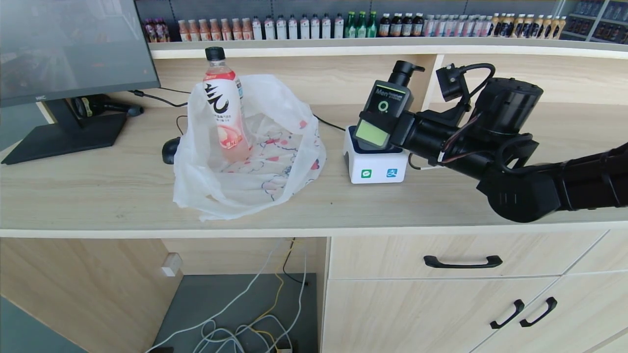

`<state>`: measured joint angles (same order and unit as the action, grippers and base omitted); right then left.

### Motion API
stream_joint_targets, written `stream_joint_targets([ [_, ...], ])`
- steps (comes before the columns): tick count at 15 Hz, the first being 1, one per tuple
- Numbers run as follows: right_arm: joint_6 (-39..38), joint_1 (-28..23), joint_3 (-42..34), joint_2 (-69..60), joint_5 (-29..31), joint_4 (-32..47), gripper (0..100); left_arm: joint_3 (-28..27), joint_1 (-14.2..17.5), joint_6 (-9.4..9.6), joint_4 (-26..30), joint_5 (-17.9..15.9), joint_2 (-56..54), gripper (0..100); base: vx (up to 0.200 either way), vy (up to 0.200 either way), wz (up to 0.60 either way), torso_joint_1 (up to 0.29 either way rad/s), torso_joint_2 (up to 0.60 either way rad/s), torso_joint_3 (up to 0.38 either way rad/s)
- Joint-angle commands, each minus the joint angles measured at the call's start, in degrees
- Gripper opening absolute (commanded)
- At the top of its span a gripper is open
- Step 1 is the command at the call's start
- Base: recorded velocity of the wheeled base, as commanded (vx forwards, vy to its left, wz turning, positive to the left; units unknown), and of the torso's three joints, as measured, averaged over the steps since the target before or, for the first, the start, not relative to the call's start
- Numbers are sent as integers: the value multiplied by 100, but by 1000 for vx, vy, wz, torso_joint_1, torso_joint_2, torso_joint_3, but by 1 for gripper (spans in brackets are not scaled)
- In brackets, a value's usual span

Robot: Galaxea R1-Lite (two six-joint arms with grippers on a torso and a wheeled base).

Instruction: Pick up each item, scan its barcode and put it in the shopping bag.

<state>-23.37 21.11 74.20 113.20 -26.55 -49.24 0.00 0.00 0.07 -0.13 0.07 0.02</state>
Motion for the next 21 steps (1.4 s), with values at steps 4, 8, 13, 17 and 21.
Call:
stream_joint_targets([
  [4, -1, -28, 15, 0, 1, 2, 0, 0, 0, 1, -4, 1, -2, 100, 0, 0, 0, 0, 0, 0],
  [8, -1, -28, 15, -53, 1, 2, 0, 0, 0, 1, -4, 1, -2, 100, 0, 0, 0, 0, 0, 0],
  [13, 8, -20, 6, -184, 10, 2, 0, 0, 0, 1, -4, 1, -2, 100, 0, 0, 0, 0, 0, 0],
  [17, 8, -11, -2, -360, 10, 2, 0, 0, 0, 1, -4, 1, -2, 100, 0, 0, 0, 0, 0, 0],
  [21, 544, 174, -161, -826, 10, -24, 0, 0, 0, 1, -4, 1, -2, 100, 0, 0, 0, 0, 0, 0],
])
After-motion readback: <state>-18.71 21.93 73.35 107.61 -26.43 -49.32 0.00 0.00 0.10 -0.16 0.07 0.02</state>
